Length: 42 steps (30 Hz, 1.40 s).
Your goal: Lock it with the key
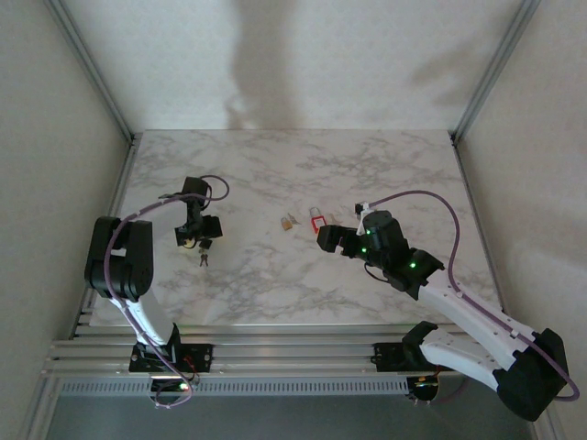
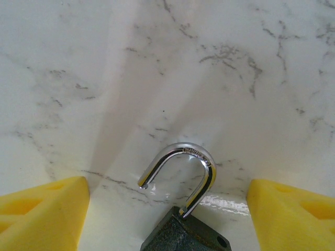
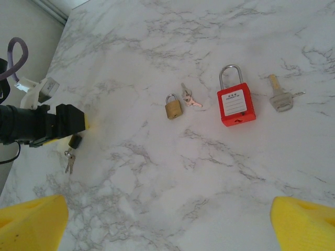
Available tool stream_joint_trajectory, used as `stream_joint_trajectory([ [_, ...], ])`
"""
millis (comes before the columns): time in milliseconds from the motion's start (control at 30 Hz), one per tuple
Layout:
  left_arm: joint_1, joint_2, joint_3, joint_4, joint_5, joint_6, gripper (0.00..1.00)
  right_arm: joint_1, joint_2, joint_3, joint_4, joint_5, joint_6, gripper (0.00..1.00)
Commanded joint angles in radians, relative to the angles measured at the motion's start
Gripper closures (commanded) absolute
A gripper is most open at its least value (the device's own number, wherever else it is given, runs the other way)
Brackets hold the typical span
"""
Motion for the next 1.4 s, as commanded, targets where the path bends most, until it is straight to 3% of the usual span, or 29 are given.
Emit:
stream_joint_trajectory([
  [0, -0.002, 0.026, 0.015, 0.020, 0.022, -0.006, 0.22, -0.007, -0.002, -0.015, 0.014, 0.022, -0.009, 0.01],
  [500, -0.077, -0.026, -0.045, 0.003, 0.002, 0.018, 0.24, -0.005, -0.016, -0.017, 0.005, 0.035, -0.016, 0.01],
  [1367, -0.125, -0.064, -0.087, 0.000, 0.036, 0.017, 0.39, -0.006, -0.027, -0.016, -0.001, 0.043, -0.016, 0.01],
])
